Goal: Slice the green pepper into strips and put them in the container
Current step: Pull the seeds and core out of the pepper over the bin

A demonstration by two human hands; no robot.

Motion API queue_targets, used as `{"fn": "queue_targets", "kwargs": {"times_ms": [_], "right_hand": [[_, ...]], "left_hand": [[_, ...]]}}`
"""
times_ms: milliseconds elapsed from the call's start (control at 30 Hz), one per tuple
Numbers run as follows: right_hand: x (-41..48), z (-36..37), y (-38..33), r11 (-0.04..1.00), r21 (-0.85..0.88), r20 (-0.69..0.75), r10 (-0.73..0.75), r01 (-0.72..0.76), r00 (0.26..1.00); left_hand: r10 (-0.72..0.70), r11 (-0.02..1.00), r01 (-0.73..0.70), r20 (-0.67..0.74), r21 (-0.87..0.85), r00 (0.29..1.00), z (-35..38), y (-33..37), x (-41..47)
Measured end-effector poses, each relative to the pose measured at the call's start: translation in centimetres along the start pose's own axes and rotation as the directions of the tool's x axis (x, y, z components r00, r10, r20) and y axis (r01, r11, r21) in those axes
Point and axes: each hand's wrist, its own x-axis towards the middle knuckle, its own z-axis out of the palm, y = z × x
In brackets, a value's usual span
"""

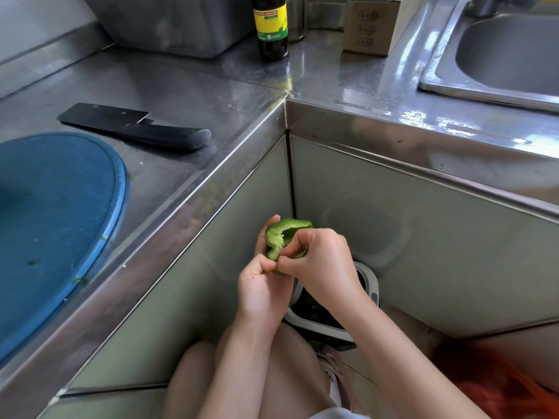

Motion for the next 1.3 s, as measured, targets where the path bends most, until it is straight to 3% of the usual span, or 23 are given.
{"fn": "queue_targets", "kwargs": {"times_ms": [133,333,467,533,633,733,900,1100,1300], "right_hand": [[0.3,0.1,1.0,0.995,0.091,0.022,0.045,-0.047,0.999],[0.2,0.7,2.4,0.921,0.349,0.087,0.154,-0.174,0.984],[0.1,0.0,2.8,0.806,0.561,0.082,0.176,-0.192,0.981],[0.3,-0.9,3.4,0.796,0.583,0.031,0.178,-0.163,0.984],[1.2,-2.0,5.3,0.859,0.49,-0.053,0.2,-0.15,0.978],[2.3,-1.8,7.8,0.963,0.202,-0.081,0.199,-0.18,0.977],[4.0,-0.3,10.6,0.983,-0.137,-0.023,0.124,-0.126,0.992],[5.2,1.4,13.5,0.969,-0.194,0.089,0.17,-0.15,0.981],[5.1,1.6,14.7,0.968,-0.228,0.03,0.113,-0.103,0.993]], "left_hand": [[0.01,1.0,-0.009,-0.015,0.027,1.0,0.6,0.0,-0.2],[0.01,0.994,0.008,-0.163,0.109,0.987,1.0,0.1,-0.5],[0.019,1.0,-0.018,-0.193,0.006,0.981,0.8,0.2,0.1],[0.04,0.997,-0.051,-0.181,-0.056,0.983,0.4,0.2,0.4],[0.038,0.984,-0.066,-0.164,-0.167,0.986,-0.4,0.3,0.6],[0.017,0.965,-0.05,-0.13,-0.259,0.991,-0.5,0.4,0.5],[-0.004,0.949,-0.033,-0.117,-0.313,0.993,-0.1,0.6,0.3],[-0.016,0.951,-0.01,-0.079,-0.311,0.997,-0.2,0.6,0.3],[-0.021,0.962,-0.003,-0.085,-0.273,0.996,-0.3,0.6,0.4]]}}
